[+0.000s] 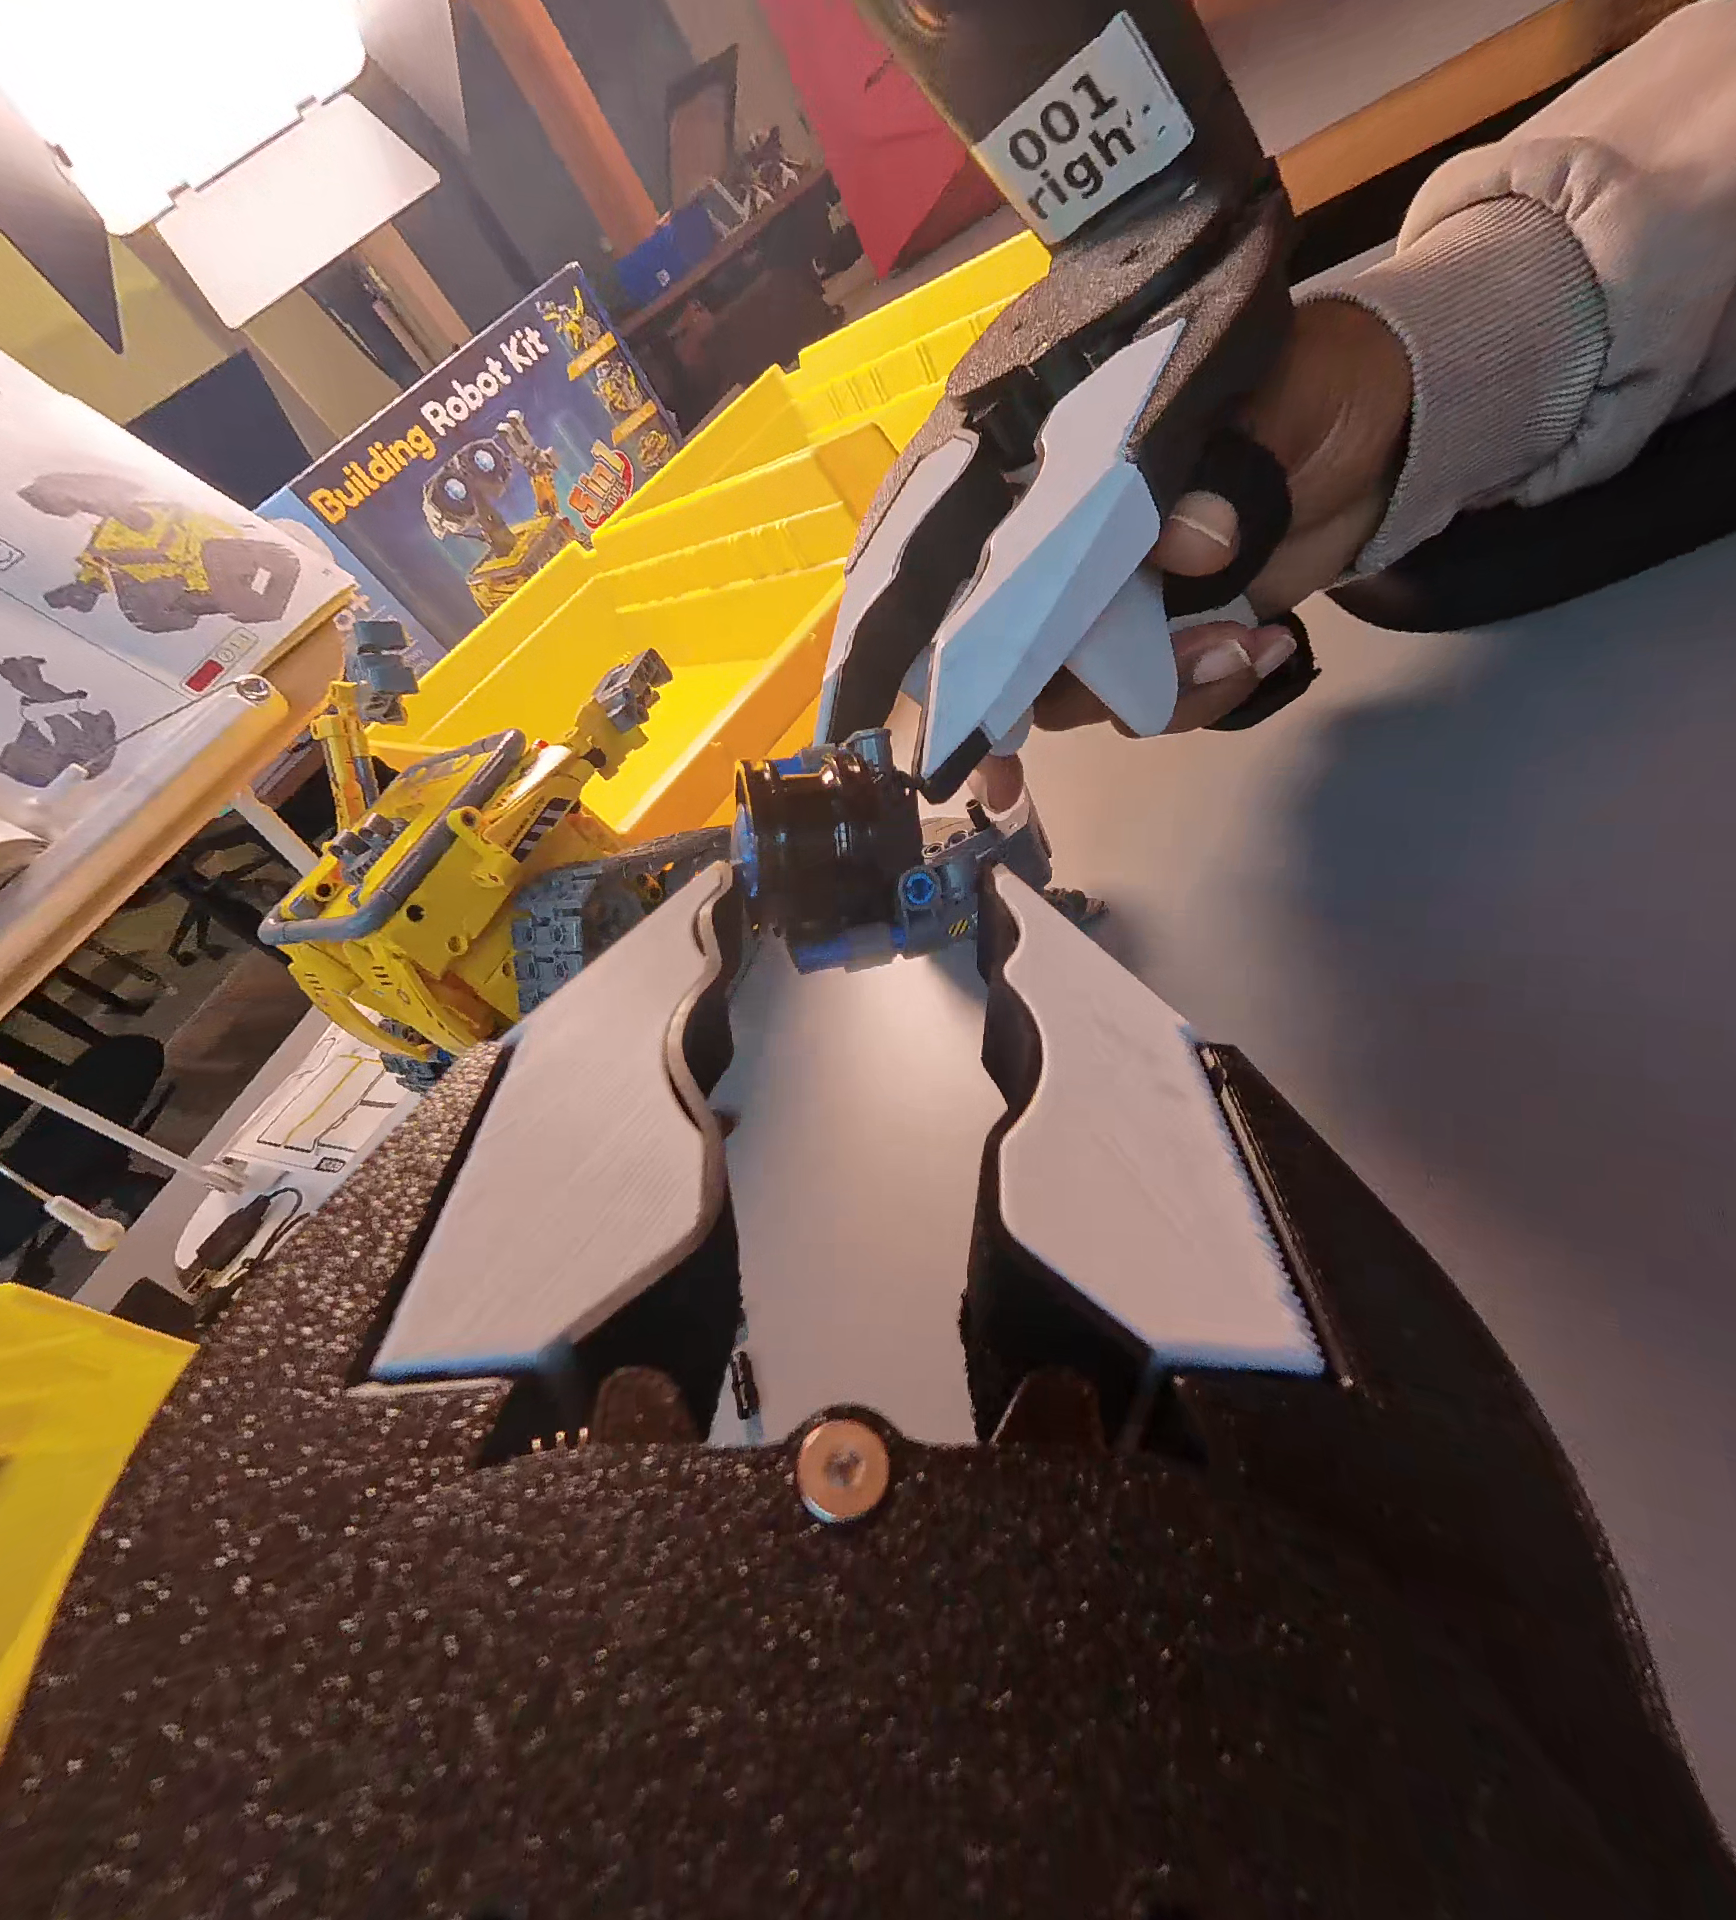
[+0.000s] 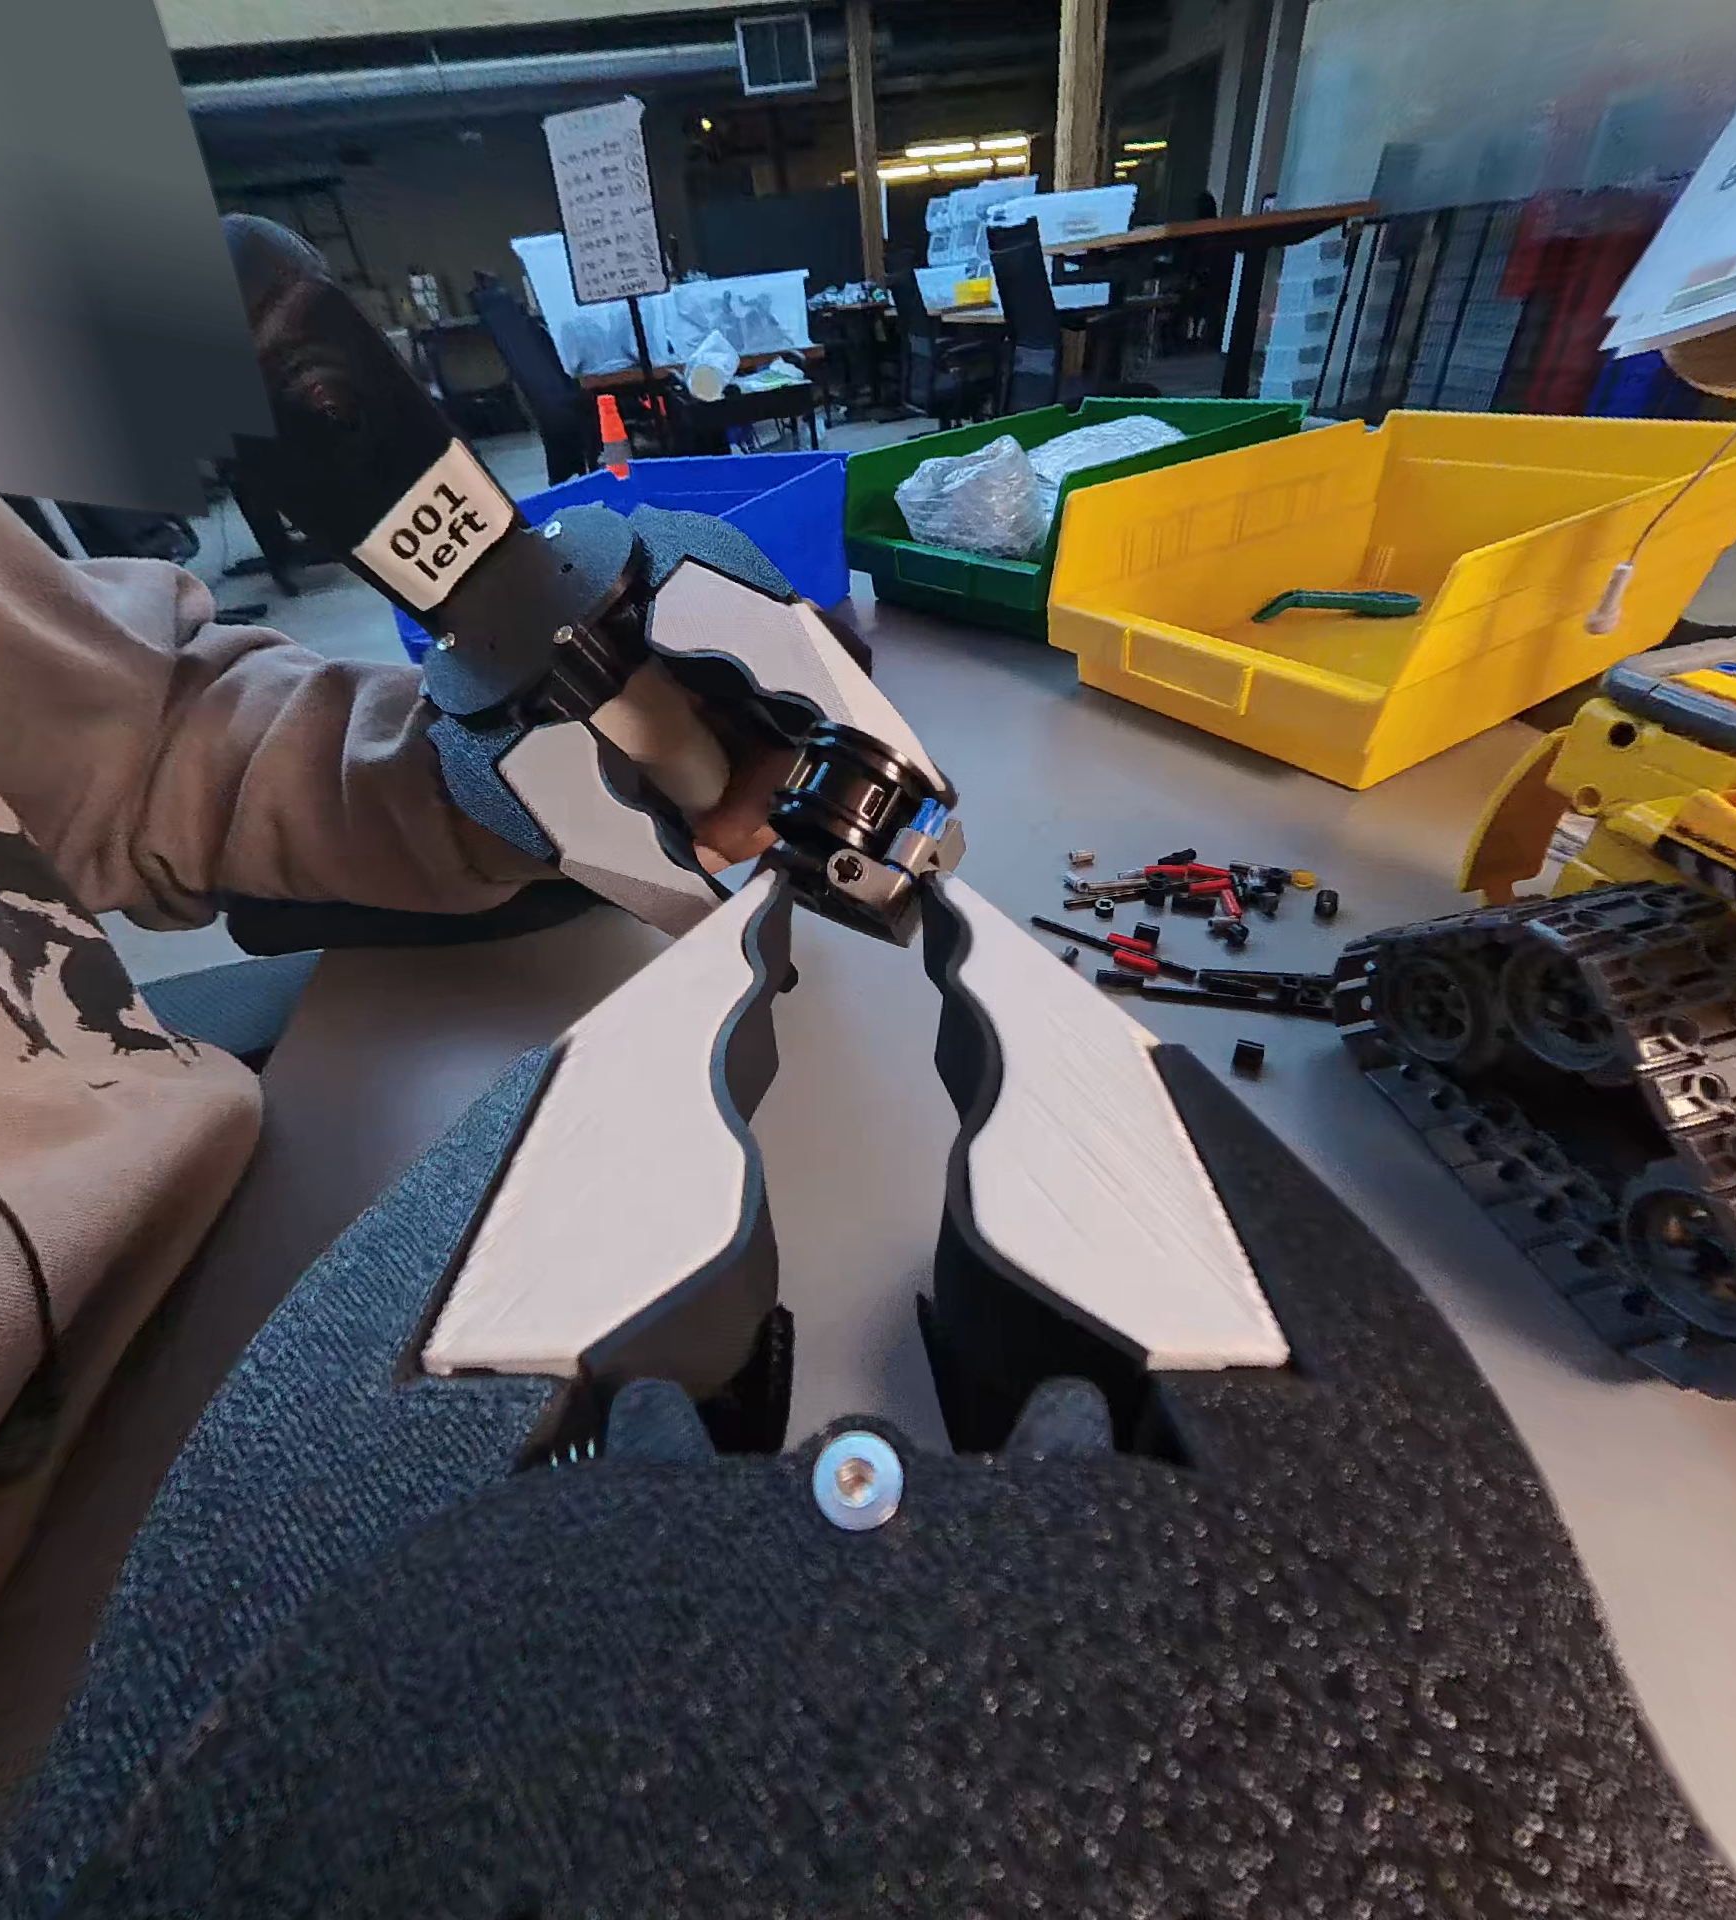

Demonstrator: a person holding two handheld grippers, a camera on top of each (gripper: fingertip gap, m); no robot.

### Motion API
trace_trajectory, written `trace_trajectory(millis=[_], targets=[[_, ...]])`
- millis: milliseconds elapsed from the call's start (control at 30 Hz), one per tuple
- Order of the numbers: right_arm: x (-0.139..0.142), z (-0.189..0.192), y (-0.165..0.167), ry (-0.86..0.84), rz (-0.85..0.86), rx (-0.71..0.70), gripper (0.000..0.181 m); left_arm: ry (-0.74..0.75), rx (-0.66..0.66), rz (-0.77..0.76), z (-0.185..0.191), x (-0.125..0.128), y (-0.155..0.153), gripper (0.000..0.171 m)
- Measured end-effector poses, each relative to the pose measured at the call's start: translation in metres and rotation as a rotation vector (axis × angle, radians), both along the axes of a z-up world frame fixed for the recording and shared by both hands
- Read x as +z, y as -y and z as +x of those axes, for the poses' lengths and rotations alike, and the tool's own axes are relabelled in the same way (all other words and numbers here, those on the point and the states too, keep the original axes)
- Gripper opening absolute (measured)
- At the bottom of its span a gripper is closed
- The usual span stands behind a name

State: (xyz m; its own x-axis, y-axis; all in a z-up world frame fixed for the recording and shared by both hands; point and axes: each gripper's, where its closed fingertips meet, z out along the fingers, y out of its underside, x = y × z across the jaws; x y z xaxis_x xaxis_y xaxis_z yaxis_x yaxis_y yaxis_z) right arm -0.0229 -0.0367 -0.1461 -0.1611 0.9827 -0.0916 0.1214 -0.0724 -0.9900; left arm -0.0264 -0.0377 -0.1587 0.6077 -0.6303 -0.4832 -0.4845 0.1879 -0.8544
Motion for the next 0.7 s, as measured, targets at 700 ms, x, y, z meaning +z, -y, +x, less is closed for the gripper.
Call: trace_trajectory(millis=[700], targets=[[0.0, 0.011, 0.027, -0.049, 0.299, 0.143, 0.017, 0.544, -0.396, -0.653, 0.017, 0.006, 0.032, 0.039]])
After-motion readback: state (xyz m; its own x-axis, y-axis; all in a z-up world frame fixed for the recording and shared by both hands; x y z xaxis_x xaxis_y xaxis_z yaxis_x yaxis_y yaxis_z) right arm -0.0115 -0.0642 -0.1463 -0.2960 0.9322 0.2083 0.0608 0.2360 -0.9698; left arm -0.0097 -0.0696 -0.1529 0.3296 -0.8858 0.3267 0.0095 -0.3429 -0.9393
